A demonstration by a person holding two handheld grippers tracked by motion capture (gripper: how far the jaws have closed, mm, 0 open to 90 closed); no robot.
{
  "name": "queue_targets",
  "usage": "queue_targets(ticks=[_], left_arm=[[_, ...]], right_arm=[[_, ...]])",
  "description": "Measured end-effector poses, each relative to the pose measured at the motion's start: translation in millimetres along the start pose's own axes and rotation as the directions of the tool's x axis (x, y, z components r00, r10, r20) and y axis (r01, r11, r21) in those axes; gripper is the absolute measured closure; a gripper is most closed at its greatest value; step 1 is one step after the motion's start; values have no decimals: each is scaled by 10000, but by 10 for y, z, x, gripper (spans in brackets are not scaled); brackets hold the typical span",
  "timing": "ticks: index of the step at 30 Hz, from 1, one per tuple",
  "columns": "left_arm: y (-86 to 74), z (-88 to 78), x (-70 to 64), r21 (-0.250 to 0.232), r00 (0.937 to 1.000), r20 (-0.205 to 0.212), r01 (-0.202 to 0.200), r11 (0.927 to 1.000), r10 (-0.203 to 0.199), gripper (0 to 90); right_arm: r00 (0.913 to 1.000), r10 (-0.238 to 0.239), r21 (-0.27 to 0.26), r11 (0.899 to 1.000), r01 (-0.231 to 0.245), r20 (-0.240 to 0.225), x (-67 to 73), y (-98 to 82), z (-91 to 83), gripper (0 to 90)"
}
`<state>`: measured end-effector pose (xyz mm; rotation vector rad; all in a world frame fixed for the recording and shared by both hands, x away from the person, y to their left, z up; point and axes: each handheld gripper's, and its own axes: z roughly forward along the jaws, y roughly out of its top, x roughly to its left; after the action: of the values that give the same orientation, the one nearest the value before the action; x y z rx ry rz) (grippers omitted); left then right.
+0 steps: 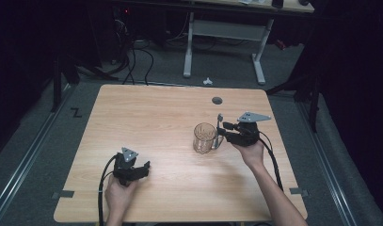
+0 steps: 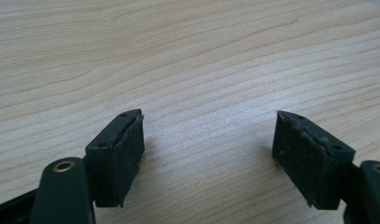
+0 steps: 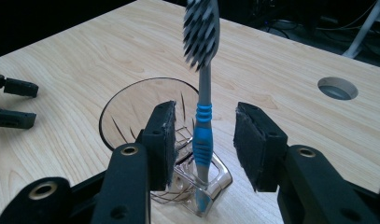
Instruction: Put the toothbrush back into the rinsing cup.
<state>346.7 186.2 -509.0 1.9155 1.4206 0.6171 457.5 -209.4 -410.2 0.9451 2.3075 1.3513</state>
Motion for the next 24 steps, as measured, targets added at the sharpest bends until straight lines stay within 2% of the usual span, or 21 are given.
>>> queue_targets(ticks=[11, 24], left_arm=[[0, 0, 0, 0, 10000, 1, 1, 10000, -1, 257], [0, 1, -1, -8, 10000, -10, -1, 10000, 1, 256]], right_arm=[[10000, -48, 18, 10000, 48, 31, -21, 5, -95, 608], [9998, 179, -98, 9998, -179, -16, -66, -43, -183, 613]])
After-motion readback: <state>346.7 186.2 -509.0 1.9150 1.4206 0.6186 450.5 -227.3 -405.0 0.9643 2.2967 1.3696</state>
